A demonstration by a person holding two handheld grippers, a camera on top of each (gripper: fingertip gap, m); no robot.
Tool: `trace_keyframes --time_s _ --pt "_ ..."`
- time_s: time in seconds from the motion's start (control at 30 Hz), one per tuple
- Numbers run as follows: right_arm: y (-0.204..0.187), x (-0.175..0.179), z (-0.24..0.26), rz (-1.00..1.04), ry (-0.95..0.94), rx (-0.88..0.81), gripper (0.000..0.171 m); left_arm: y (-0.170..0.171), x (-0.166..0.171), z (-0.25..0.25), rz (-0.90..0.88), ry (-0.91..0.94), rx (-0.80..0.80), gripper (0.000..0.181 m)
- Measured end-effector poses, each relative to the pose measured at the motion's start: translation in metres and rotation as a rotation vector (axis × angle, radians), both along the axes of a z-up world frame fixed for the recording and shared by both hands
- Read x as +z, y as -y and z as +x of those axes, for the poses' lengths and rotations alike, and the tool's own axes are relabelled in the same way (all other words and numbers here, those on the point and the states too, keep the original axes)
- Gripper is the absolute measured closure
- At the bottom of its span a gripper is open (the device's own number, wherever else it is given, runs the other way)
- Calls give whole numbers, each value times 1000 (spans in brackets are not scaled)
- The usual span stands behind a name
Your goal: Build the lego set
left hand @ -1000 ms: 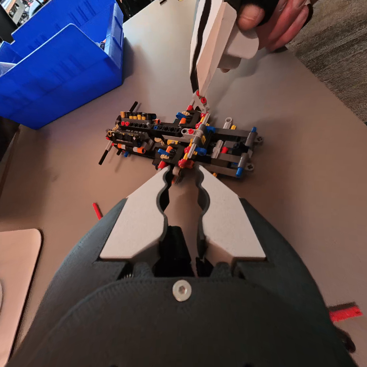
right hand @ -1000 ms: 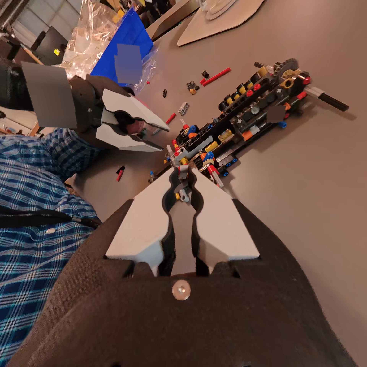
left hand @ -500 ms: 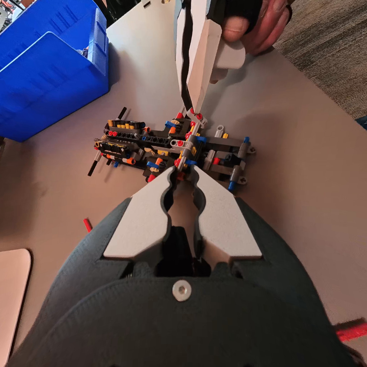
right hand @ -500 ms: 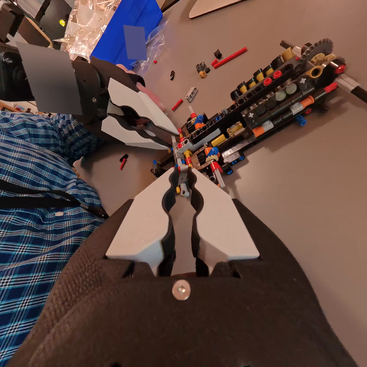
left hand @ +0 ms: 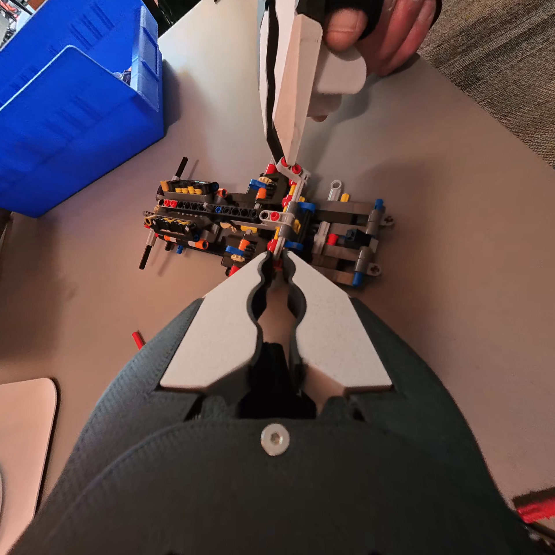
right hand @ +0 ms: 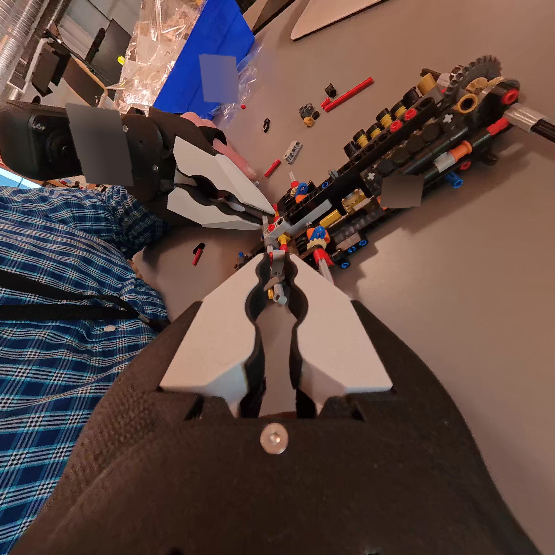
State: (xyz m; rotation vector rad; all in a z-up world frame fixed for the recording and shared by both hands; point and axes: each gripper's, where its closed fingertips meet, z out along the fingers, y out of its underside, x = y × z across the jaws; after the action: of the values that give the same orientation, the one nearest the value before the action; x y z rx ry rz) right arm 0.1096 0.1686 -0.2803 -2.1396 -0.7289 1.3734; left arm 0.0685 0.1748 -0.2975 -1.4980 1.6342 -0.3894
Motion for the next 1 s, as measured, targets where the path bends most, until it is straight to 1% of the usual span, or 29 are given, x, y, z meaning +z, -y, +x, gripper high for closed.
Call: trace_keyframes --time_s 0.4,1.0 --pt "-2 3 -4 -25 -30 17 165 -1 0 0 -2 2 -3 176" --pt "-1 3 -4 16 -16 -30 165 -1 0 -2 -9 -9 -8 174"
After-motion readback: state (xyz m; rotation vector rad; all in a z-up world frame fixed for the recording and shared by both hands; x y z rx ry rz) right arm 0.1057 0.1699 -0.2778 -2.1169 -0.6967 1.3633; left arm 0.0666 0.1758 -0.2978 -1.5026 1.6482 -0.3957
